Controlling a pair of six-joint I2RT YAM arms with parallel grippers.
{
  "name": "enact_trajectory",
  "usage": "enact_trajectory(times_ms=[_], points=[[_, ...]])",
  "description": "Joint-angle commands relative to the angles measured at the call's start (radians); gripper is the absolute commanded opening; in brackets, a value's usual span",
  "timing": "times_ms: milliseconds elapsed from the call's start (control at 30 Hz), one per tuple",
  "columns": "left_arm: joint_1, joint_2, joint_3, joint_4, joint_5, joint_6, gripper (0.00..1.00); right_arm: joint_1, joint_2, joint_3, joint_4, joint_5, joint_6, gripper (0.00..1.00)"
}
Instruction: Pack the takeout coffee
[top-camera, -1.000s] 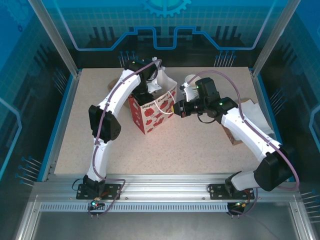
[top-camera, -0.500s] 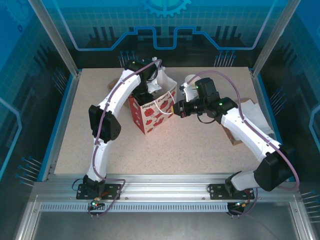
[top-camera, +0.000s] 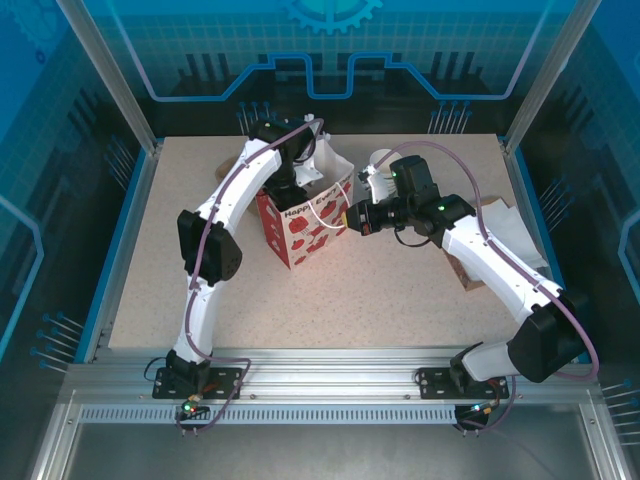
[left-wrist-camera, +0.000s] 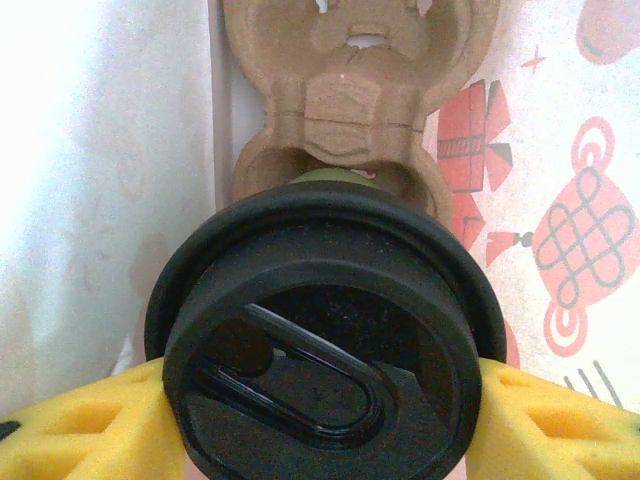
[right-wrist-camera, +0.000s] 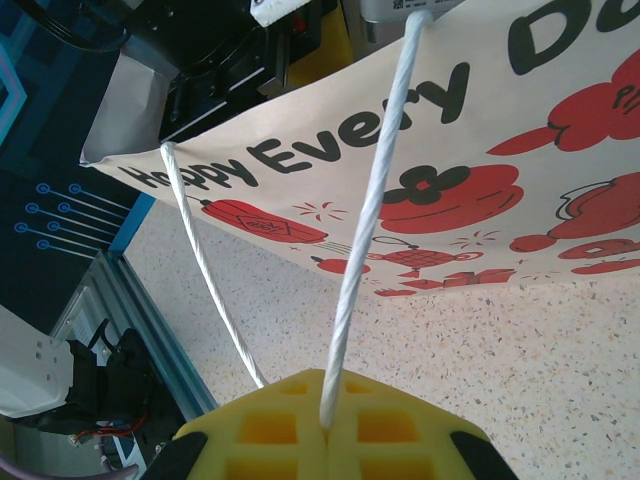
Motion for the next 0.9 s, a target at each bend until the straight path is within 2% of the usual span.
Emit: enact_trajectory(times_ms=[0, 867], points=[[-0.004, 0.000, -0.013, -0.006, 0.018, 0.012, 0.47, 0.018, 0.010, 0.020, -0.019, 0.005, -0.015, 0.04], [-0.001, -0.006, -0.047, -0.009, -0.011, 0.010, 0.47, 0.019, 0.012, 0.023, -0.019, 0.007, -0.015, 0.04]])
